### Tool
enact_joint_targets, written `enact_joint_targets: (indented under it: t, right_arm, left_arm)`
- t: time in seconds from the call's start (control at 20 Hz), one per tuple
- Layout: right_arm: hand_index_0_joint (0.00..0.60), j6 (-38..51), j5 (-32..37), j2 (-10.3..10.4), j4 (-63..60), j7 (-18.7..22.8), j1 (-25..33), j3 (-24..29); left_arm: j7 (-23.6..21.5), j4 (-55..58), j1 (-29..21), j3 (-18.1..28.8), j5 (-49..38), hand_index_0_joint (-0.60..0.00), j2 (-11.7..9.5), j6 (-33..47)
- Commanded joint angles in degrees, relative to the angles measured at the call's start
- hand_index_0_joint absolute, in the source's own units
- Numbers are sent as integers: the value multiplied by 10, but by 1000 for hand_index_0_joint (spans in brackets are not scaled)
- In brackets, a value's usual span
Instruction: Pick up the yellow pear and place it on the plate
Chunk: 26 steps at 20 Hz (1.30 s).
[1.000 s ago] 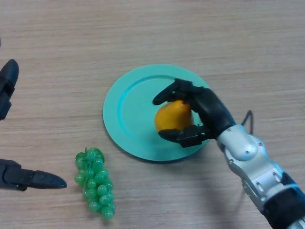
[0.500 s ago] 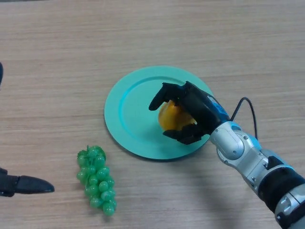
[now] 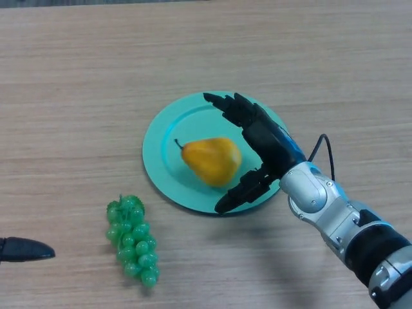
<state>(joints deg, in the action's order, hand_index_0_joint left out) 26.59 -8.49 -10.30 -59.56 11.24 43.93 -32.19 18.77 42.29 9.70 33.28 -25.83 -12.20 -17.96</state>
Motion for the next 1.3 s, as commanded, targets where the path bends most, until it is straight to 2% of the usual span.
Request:
enact_joint_targets:
  t: [0.05, 0.2, 0.35, 0.5, 0.7, 0.8, 0.9, 0.95, 1.05, 1.15, 1.3]
  right_arm:
    - [0, 33, 32, -6, 62, 8, 42, 60]
    - [0, -45, 50, -6, 204, -76, -18, 134]
    - [0, -131, 57, -6, 358, -137, -84, 193]
    - [0, -236, 108, -6, 516, -176, -151, 231]
    - [0, -341, 125, -6, 666, -217, -218, 273]
    - [0, -378, 134, -7, 733, -232, -250, 297]
    - [0, -406, 149, -16, 789, -234, -282, 314]
    - [0, -417, 157, -21, 813, -231, -293, 323]
    - [0, -424, 175, -32, 853, -225, -321, 341]
    - [0, -433, 189, -39, 887, -214, -351, 358]
    - [0, -448, 218, -44, 944, -198, -389, 386]
  left_arm:
    - [12, 33, -9, 32, -4, 0, -15, 49]
    - [13, 30, -9, 29, 2, 0, -11, 58]
    - [17, 28, -12, 21, 6, 0, -15, 58]
    - [7, 28, -22, -2, 18, 0, -17, 59]
    - [5, 23, -29, -55, 50, 0, -22, 68]
    - [-13, 16, -43, -80, 44, 0, -20, 71]
    - [-16, 21, -52, -104, 60, 0, -37, 45]
    - [-20, 16, -58, -118, 66, 0, -33, 48]
    - [-21, 19, -69, -135, 74, 0, -42, 15]
    - [-25, 14, -78, -154, 86, 0, -40, 6]
    - [-53, 20, -101, -157, 38, 0, -47, -56]
